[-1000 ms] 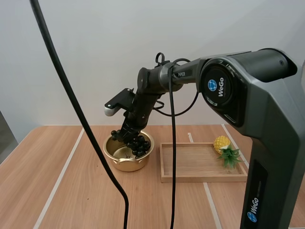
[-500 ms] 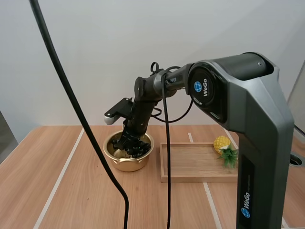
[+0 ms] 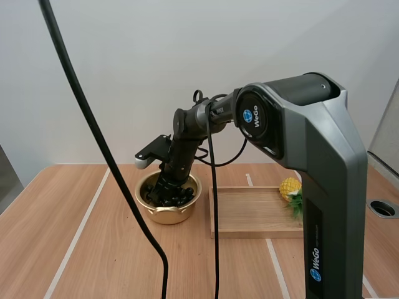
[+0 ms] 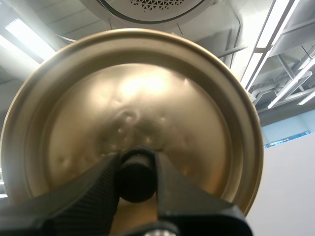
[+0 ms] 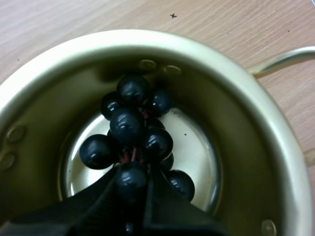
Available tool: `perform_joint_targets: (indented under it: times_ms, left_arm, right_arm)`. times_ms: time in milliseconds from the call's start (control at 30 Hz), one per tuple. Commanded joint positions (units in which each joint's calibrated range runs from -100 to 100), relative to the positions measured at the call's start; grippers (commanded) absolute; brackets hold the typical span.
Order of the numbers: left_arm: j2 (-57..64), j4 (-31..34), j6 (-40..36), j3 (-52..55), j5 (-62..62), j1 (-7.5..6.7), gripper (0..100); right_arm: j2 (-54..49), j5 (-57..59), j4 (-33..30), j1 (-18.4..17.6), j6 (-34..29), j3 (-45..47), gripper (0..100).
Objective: Open the pot, put the grape inside, and close it
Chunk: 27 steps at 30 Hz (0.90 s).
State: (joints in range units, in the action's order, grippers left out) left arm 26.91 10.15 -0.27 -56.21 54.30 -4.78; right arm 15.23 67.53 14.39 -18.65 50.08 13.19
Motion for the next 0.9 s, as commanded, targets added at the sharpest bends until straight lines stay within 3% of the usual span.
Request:
perform_joint_targets:
  times_ms: [0,600,667,733,767,867]
  left_arm:
    - [0.5,0.4,0.0,-0.2,-2.0,-0.18,0]
    - [0.5,0.4,0.0,-0.2,-2.0,-0.18,0]
    - [0.5,0.4,0.0,-0.2,-2.0,-0.18,0]
    - [0.5,0.4,0.0,-0.2,-2.0,-0.18,0]
    - [0.5,0.4,0.0,-0.2,-2.0,-0.18,0]
    - [0.5,0.4,0.0,-0.2,-2.0,-0.18,0]
  right_arm:
    - [0.3,3.1,-2.2,0.2,-0.5,0.4,0]
    - [1.8,3.6,-1.4,0.2,-0.5,0.4,3]
    - [1.8,3.8,-1.4,0.2,-0.5,0.4,36]
    - [1.8,3.8,-0.9,0.2,-0.5,0.4,83]
    - [1.8,4.0,-0.7,0.2,-0.5,0.4,100]
    - [1.8,4.1,-0.1,0.2,-0.5,0.4,100]
